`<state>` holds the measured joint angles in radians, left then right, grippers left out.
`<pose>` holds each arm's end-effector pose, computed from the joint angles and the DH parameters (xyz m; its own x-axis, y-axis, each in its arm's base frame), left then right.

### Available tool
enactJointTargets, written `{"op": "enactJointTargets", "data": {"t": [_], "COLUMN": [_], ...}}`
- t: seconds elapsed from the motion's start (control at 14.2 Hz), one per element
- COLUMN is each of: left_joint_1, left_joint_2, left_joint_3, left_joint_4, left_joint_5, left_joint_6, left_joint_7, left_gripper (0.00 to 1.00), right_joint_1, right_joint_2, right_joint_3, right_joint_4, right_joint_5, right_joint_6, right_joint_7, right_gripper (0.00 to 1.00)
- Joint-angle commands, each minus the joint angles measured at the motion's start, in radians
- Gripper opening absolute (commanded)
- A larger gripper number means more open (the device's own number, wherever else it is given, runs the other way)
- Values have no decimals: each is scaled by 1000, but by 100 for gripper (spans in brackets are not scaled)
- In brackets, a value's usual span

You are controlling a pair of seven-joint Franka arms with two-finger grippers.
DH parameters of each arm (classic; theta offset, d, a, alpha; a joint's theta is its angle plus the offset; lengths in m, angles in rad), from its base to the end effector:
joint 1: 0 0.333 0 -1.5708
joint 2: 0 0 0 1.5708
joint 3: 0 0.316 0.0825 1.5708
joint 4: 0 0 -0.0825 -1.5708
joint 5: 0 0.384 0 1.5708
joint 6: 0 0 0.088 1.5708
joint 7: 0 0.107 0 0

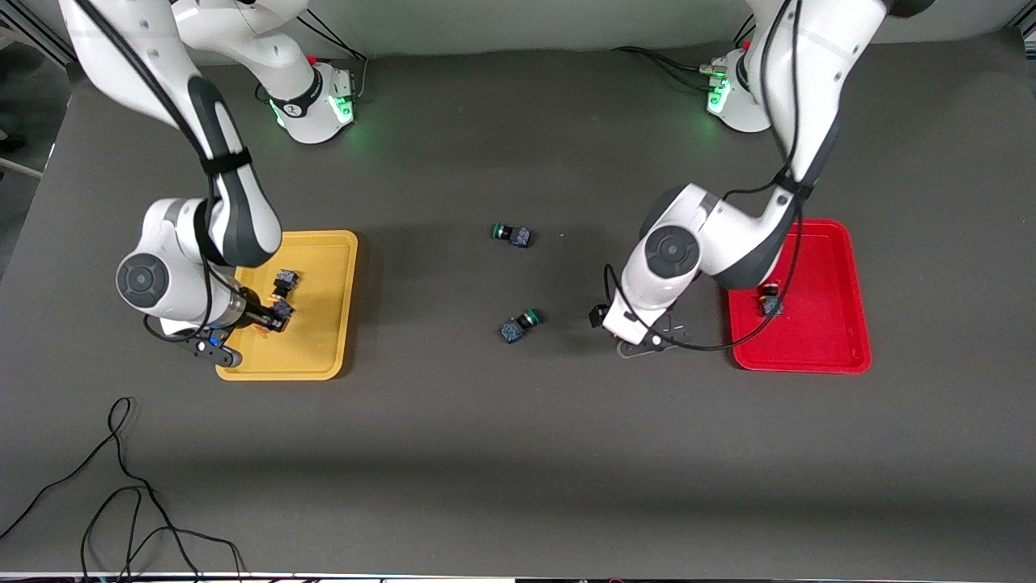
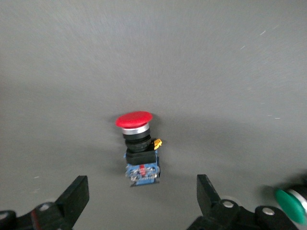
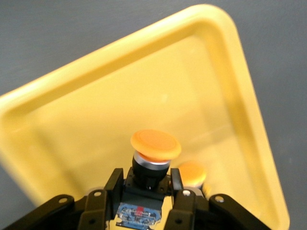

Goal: Place red and yellow buttons in trays
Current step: 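Place yellow in tray with the right gripper while the left gripper grasps red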

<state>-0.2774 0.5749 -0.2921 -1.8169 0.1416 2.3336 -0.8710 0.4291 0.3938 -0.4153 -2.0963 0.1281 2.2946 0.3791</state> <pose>0.5530 -0.3361 0.2303 0.9687 0.2405 -0.0622 0.2419 -0.9702 0.0162 0.5649 0.0113 0.2338 0.8949 -0.4315 -0.1144 -0.4179 -0.8998 0.1252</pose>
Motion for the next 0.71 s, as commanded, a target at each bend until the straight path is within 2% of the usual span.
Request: {"op": "enactJointTargets", "data": {"t": [0.0, 0.07, 0.21, 0.28, 0.35, 0.56, 0.63], "left_joint_1": [-35, -40, -52, -54, -54, -52, -49], "left_joint_2": [46, 59, 77, 79, 83, 86, 85], "left_joint_3": [17, 17, 19, 21, 21, 22, 22], "left_joint_4": [33, 33, 25, 22, 22, 22, 24], "left_joint_5": [21, 23, 23, 29, 38, 38, 38], "left_joint_6": [18, 18, 18, 18, 18, 15, 10], "left_joint_7": [-60, -72, -80, -80, -80, -82, -80], "left_gripper": [100, 100, 90, 82, 68, 34, 28], "right_joint_1": [20, 20, 22, 23, 23, 23, 22], "right_joint_2": [11, 8, 7, 5, 7, -36, -62], "right_joint_3": [0, 1, 1, 1, 1, 0, 0], "right_joint_4": [5, 8, 31, 42, 44, 47, 54], "right_joint_5": [-2, 4, 54, 67, 67, 67, 67], "right_joint_6": [23, 23, 17, 2, 2, -10, -35], "right_joint_7": [-9, -8, -8, -8, -9, -11, -14], "right_gripper": [22, 22, 29, 41, 99, 100, 100]}}
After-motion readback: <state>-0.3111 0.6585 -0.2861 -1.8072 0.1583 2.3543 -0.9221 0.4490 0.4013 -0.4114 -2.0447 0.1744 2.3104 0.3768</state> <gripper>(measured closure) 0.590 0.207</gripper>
